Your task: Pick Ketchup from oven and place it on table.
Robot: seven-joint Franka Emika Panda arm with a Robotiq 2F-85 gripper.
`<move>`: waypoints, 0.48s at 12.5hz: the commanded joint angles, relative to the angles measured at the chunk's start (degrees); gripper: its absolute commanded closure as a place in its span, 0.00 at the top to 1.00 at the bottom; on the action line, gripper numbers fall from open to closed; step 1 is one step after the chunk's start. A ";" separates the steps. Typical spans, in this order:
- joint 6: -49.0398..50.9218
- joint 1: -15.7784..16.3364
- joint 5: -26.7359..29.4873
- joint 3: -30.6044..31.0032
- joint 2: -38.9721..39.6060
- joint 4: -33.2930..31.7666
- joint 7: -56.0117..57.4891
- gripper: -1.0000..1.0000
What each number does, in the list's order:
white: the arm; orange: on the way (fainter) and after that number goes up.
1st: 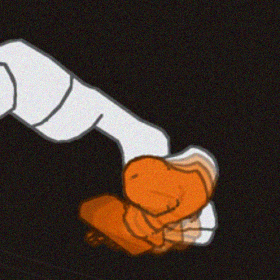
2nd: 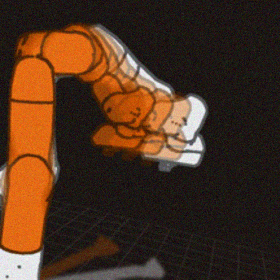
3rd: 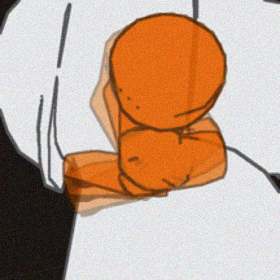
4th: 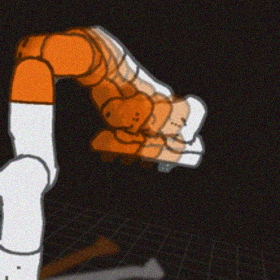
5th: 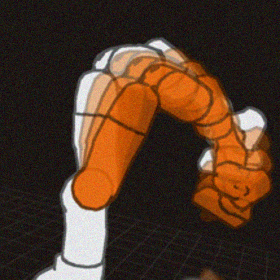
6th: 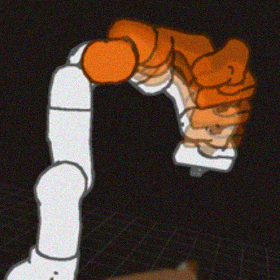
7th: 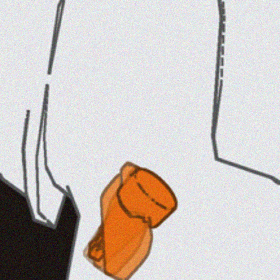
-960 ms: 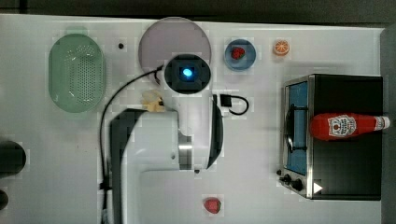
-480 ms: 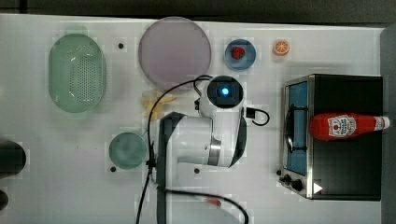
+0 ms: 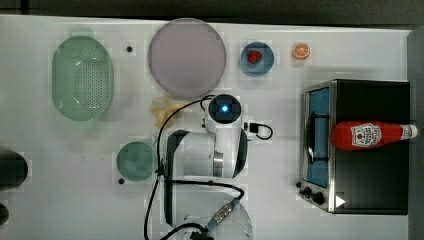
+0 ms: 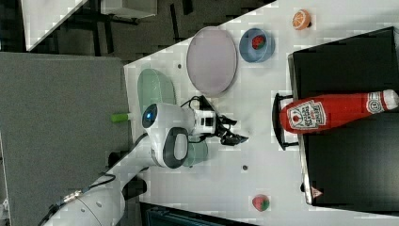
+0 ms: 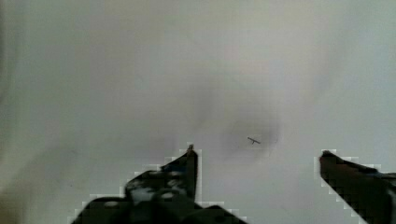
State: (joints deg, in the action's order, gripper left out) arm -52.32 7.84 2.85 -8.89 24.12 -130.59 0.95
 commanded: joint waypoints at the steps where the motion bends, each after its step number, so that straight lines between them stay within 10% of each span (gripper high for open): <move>1: 0.30 -0.83 1.65 0.15 -5.42 3.35 0.37 1.00; 6: 12.85 -0.87 1.59 0.09 -16.10 11.44 -0.05 1.00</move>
State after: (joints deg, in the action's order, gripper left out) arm -39.73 7.29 3.12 -7.15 13.88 -123.32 0.93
